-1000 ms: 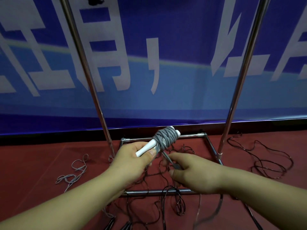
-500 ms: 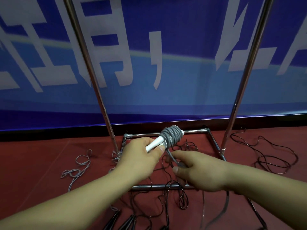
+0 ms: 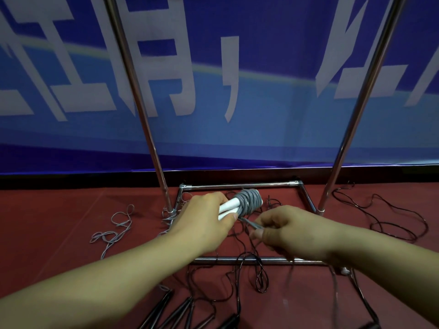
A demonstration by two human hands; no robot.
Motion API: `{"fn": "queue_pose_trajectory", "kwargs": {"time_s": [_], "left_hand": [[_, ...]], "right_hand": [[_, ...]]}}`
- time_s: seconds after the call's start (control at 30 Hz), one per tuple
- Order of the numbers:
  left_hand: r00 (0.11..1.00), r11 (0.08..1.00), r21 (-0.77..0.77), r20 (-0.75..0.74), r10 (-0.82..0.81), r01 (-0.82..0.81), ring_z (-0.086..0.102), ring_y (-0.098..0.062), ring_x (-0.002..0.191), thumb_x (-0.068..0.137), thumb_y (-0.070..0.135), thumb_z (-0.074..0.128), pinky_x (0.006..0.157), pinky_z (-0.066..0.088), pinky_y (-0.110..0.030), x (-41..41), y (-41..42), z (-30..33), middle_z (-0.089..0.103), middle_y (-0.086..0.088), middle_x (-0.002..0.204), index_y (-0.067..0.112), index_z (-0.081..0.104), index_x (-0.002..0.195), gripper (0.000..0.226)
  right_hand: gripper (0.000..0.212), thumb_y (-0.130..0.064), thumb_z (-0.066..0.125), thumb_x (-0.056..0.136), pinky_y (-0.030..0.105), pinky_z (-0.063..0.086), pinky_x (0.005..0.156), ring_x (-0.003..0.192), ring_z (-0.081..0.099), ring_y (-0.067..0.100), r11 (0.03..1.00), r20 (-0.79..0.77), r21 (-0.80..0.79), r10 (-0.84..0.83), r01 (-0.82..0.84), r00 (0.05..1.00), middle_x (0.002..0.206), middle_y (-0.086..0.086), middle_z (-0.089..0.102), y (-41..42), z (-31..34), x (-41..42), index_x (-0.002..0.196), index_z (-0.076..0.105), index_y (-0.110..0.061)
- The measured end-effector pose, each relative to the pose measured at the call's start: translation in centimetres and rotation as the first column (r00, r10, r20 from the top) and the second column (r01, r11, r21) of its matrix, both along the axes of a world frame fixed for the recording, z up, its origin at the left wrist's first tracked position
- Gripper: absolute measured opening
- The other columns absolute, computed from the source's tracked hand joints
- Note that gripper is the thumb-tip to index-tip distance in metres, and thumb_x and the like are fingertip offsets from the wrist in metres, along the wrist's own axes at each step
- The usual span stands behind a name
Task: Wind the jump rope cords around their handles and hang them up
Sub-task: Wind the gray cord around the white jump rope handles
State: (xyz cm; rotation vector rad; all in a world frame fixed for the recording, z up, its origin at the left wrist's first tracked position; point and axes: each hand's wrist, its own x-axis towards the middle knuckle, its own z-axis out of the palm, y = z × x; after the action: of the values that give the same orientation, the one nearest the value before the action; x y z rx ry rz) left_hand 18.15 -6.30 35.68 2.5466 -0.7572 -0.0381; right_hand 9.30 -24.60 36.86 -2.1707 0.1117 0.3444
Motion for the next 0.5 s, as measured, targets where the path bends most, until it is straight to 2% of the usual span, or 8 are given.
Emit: {"fn": "queue_pose_trajectory", "kwargs": {"time_s": [0.07,0.17,0.23,0.3,0.37,0.5], "left_hand": [[0.998,0.996,0.064,0.007,-0.060,0.060,0.063,-0.022,0.082,0.092,0.047,0.061,0.073,0.052,-0.036,-0.2,0.0,0.1,0.065,0.005,0.085,0.027,0.064,0.099,0.021],[0.985,0.969,0.177,-0.047,-0.165,0.171,0.061,-0.021,0.083,0.093,0.045,0.062,0.070,0.047,-0.032,-0.6,0.1,0.5,0.060,0.006,0.084,0.028,0.062,0.099,0.018],[0.967,0.935,0.250,-0.104,-0.233,0.252,0.058,-0.020,0.082,0.093,0.044,0.062,0.069,0.044,-0.032,-1.0,0.0,0.7,0.058,0.007,0.085,0.029,0.057,0.091,0.016],[0.939,0.888,0.308,-0.137,-0.315,0.342,0.053,-0.018,0.077,0.094,0.043,0.062,0.065,0.038,-0.030,-1.5,0.0,0.8,0.052,0.008,0.077,0.028,0.049,0.079,0.025],[0.903,0.839,0.334,-0.176,-0.392,0.429,0.048,-0.012,0.068,0.094,0.042,0.063,0.062,0.033,-0.029,-1.9,0.0,1.0,0.047,0.009,0.071,0.028,0.042,0.073,0.033],[0.859,0.813,0.285,-0.232,-0.456,0.509,0.047,-0.002,0.062,0.093,0.042,0.065,0.055,0.032,-0.021,-1.9,0.2,1.4,0.050,0.011,0.069,0.034,0.045,0.072,0.031]], "right_hand": [[0.028,-0.034,0.060,0.097,0.024,0.038,0.053,0.054,0.043,0.008,0.987,0.050,-0.153,0.057,-0.048,0.997,0.061,-0.003,0.051,-0.2,0.3,-0.1,0.075,0.063,-0.017],[0.023,-0.032,0.058,0.098,0.023,0.039,0.057,0.057,0.044,0.006,0.917,0.170,-0.385,0.184,-0.107,0.968,0.071,0.006,0.060,-0.6,0.5,-0.3,0.080,0.063,-0.019],[0.015,-0.034,0.057,0.098,0.022,0.042,0.061,0.064,0.052,0.006,0.874,0.198,-0.466,0.253,-0.137,0.947,0.074,-0.001,0.063,-0.7,0.5,-0.5,0.088,0.066,-0.028],[0.015,-0.040,0.055,0.097,0.031,0.050,0.072,0.079,0.058,0.006,0.821,0.212,-0.551,0.310,-0.149,0.927,0.084,-0.010,0.065,-0.7,0.5,-0.5,0.095,0.067,-0.031],[0.020,-0.048,0.055,0.095,0.037,0.051,0.075,0.085,0.057,0.006,0.786,0.233,-0.604,0.336,-0.135,0.912,0.088,-0.014,0.063,-0.7,0.8,-0.5,0.096,0.066,-0.032],[0.027,-0.058,0.063,0.086,0.032,0.050,0.068,0.077,0.058,0.005,0.806,0.256,-0.580,0.313,-0.113,0.915,0.079,-0.016,0.065,-1.7,0.9,-0.1,0.091,0.070,-0.032]]}}
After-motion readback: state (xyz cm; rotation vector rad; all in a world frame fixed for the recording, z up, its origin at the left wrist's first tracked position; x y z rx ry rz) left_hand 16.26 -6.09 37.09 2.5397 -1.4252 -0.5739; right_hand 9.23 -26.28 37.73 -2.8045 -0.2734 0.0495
